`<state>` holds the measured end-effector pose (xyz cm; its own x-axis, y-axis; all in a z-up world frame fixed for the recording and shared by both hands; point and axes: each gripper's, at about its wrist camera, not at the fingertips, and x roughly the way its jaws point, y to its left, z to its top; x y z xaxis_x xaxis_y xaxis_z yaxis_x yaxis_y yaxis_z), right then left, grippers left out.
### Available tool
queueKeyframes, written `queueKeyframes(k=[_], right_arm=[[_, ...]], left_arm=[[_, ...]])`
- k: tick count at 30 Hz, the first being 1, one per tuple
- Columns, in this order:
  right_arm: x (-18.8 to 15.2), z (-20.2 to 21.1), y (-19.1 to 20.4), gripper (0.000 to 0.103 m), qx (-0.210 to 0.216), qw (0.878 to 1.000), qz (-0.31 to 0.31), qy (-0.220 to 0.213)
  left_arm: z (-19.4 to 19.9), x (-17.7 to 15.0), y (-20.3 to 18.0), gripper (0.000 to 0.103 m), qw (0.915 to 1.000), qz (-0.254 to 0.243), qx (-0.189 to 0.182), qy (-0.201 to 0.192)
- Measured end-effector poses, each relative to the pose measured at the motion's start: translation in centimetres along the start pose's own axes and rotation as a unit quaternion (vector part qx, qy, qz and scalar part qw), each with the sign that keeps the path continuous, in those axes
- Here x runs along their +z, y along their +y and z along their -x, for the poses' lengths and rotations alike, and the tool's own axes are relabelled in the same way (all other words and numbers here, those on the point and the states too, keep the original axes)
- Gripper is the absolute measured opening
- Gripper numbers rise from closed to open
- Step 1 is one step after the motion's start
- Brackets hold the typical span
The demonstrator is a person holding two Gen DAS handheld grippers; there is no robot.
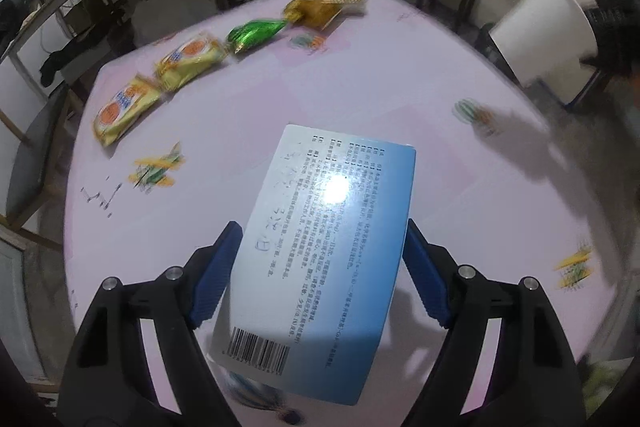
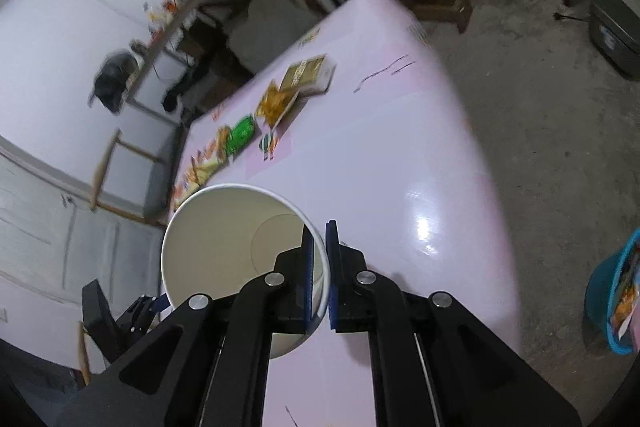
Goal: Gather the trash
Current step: 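Grasp the blue medicine box with the left tool while the right tool grasps the white paper cup, then carry the box and cup over the blue wastebasket with both tools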
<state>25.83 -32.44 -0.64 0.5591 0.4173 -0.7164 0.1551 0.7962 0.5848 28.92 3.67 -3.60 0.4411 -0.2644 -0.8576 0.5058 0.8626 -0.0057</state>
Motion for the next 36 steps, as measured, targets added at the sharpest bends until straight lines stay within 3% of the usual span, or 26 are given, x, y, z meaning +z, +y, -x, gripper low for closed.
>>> queueKeyframes(k=[3, 6, 10, 13, 15, 18, 21, 25, 29, 36], right_arm=[[-1.5, 5.1, -3.6, 0.006, 0.003, 0.999, -0.023, -0.040], [-3.6, 11.6, -8.8, 0.006, -0.021, 0.994, -0.055, -0.091], [-7.4, 20.0, -17.3, 0.006, -0.099, 0.976, -0.113, -0.159], [-10.8, 23.7, -24.0, 0.006, -0.152, 0.956, -0.175, -0.179], [-13.2, 24.5, -28.5, 0.006, -0.184, 0.943, -0.214, -0.176], [-16.0, 24.3, -34.5, 0.006, -0.196, 0.926, -0.277, -0.166], [-18.8, 23.3, -41.2, 0.006, -0.209, 0.900, -0.346, -0.162], [-20.7, 21.2, -46.6, 0.006, -0.208, 0.882, -0.394, -0.155], [-20.8, 19.8, -49.9, 0.006, -0.221, 0.872, -0.411, -0.148], [-18.3, 16.8, -54.2, 0.008, -0.262, 0.875, -0.381, -0.140]], left_arm=[[1.4, 2.1, -3.8, 0.075, 0.9990, -0.011, -0.040, -0.015], [2.5, 4.3, -9.5, 0.075, 0.9948, -0.045, -0.087, -0.030], [2.5, 7.1, -18.8, 0.075, 0.9814, -0.092, -0.167, -0.024], [1.2, 8.9, -26.6, 0.075, 0.9687, -0.124, -0.215, 0.000], [-0.4, 9.9, -31.9, 0.075, 0.9603, -0.138, -0.241, 0.026], [-4.4, 10.4, -39.8, 0.076, 0.9470, -0.140, -0.275, 0.088], [-9.0, 9.8, -46.3, 0.076, 0.9382, -0.123, -0.288, 0.147], [-15.6, 7.6, -53.5, 0.076, 0.9268, -0.097, -0.295, 0.212], [-20.1, 6.2, -57.9, 0.075, 0.9250, -0.077, -0.290, 0.234], [-26.2, 4.8, -61.5, 0.086, 0.9372, -0.037, -0.259, 0.230]])
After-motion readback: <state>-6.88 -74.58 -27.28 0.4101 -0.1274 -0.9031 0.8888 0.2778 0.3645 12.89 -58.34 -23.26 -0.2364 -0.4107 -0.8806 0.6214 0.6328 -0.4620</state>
